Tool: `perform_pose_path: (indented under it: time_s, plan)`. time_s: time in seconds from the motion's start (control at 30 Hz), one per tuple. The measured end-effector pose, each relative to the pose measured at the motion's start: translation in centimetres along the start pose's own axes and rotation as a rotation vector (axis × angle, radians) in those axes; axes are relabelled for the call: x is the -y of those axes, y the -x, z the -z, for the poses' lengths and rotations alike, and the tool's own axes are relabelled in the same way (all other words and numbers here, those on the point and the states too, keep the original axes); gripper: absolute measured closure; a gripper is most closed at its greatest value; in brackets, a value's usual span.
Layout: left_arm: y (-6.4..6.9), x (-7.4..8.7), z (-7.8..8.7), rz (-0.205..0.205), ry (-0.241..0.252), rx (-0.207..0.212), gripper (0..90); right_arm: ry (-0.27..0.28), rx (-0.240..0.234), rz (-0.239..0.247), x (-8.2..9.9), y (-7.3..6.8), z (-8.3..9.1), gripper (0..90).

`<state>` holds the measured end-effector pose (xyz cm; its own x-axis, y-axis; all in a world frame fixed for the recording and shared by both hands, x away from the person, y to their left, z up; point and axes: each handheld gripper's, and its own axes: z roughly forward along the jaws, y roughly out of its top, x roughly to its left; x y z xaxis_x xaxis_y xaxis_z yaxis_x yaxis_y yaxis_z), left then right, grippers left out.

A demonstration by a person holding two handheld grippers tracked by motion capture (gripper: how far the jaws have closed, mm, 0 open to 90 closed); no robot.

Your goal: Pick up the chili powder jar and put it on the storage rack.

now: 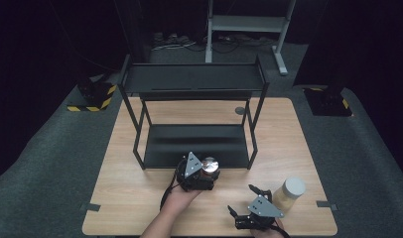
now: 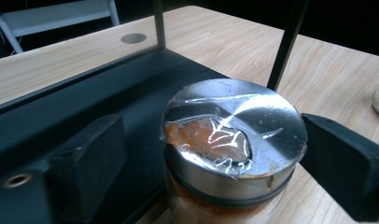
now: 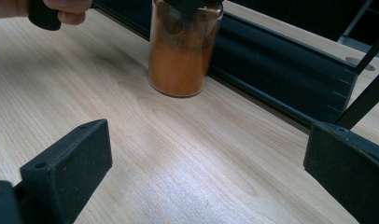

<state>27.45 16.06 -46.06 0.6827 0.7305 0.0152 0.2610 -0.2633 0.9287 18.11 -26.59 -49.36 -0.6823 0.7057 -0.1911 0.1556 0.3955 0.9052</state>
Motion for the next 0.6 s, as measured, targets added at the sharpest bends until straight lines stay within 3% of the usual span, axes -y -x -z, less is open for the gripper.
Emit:
perform_pose_path:
  time_s: [0.27, 0.43, 0.6]
  plan:
    - [-0.1, 1.3, 0.0, 0.038, 0.050, 0.012, 23.7, 0.001, 0.000, 0.000, 0.0, 0.0, 0.0, 0.2]
    - [-0.1, 1.7, 0.1, 0.015, 0.072, 0.026, 32.1, 0.000, -0.001, -0.001, 0.0, 0.0, 0.0, 0.2]
    - [-0.3, 2.1, 0.1, 0.030, 0.089, 0.035, 33.3, 0.000, -0.001, -0.002, 0.0, 0.0, 0.0, 0.2]
